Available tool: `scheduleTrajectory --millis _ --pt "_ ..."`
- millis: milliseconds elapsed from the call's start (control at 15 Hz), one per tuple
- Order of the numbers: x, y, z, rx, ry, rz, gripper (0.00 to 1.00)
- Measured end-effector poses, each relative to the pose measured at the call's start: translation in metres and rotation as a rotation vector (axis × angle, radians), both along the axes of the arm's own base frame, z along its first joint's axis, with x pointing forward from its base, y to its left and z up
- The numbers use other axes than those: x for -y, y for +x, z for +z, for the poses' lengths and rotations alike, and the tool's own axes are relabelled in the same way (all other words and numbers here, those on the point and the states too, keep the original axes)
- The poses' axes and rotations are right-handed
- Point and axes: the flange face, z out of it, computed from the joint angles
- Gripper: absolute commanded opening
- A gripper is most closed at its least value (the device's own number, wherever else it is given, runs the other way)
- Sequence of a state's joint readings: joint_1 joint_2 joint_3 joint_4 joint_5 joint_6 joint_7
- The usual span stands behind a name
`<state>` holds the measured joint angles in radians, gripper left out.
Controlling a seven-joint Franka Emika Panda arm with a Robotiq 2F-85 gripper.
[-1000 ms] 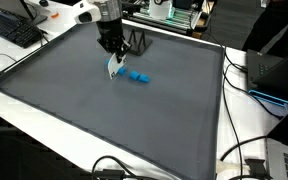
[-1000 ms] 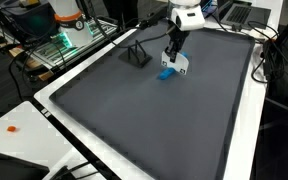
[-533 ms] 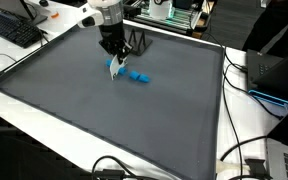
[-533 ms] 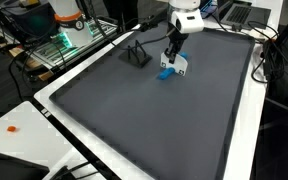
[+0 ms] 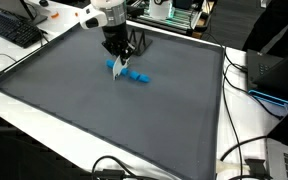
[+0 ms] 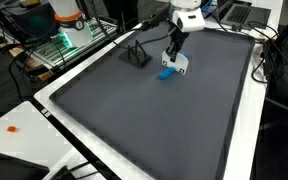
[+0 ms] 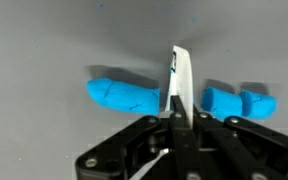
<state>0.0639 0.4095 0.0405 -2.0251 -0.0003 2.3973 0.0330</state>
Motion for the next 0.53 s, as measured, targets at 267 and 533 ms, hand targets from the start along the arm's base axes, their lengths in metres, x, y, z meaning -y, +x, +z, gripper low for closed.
scheduleTrajectory --millis 267,533 --pt "-0.0046 -0.0002 0.0008 0.004 -0.003 0.013 0.01" --pt "-0.0056 0.0008 0.0047 0.017 -0.011 0.024 0.01"
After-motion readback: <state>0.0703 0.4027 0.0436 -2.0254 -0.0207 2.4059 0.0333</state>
